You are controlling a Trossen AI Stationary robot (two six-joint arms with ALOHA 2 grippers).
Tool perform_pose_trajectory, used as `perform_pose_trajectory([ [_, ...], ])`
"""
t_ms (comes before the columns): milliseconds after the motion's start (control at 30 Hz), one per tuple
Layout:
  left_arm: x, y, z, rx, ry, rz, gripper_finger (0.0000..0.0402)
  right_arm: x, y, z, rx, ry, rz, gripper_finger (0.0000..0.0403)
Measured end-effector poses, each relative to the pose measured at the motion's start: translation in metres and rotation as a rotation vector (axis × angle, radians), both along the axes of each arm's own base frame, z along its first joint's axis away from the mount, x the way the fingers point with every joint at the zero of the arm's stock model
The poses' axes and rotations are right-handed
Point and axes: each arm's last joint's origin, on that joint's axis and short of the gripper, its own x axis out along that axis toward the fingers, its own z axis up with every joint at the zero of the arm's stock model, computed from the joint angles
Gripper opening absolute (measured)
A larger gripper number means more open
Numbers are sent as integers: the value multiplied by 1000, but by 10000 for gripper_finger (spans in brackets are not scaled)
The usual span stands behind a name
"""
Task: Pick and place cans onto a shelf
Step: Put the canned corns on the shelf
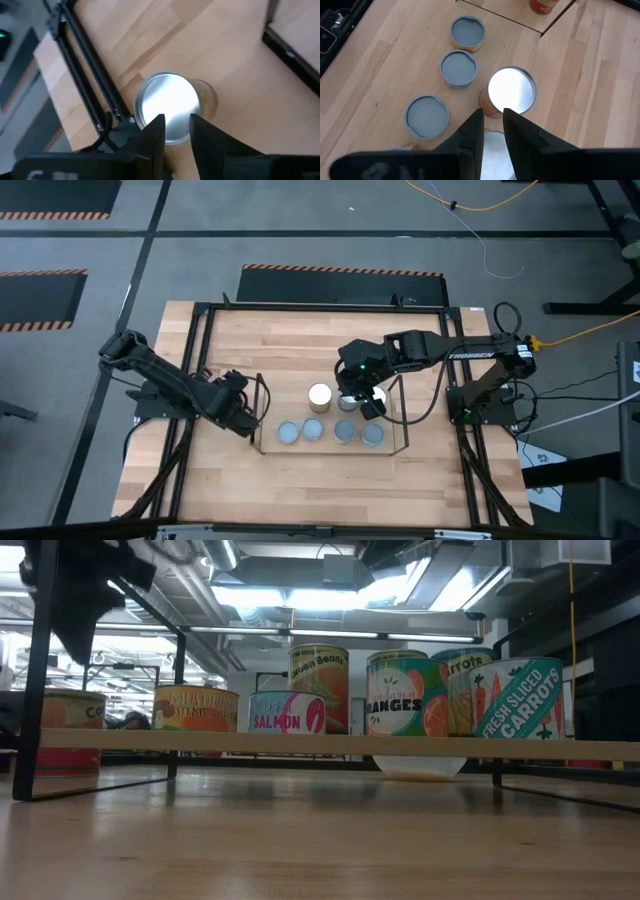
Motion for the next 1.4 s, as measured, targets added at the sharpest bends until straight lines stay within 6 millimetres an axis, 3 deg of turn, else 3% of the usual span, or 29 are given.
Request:
perform_pose_trajectory([
  [333,-28,26,51,-183,-194,-6,80,0,0,0,0,3,0,78],
  [600,-52,48,73,-274,-414,96,80,0,0,0,-1,4,0,78],
  [800,-46,52,73,-282,-452,140,80,0,0,0,-2,3,1,78],
  [1200,-14,55,51,-330,-267,179,80,-2,0,-1,-3,22,2,78],
  [1400,-12,66,49,-354,-222,163,80,-2,0,-2,-3,29,2,78],
])
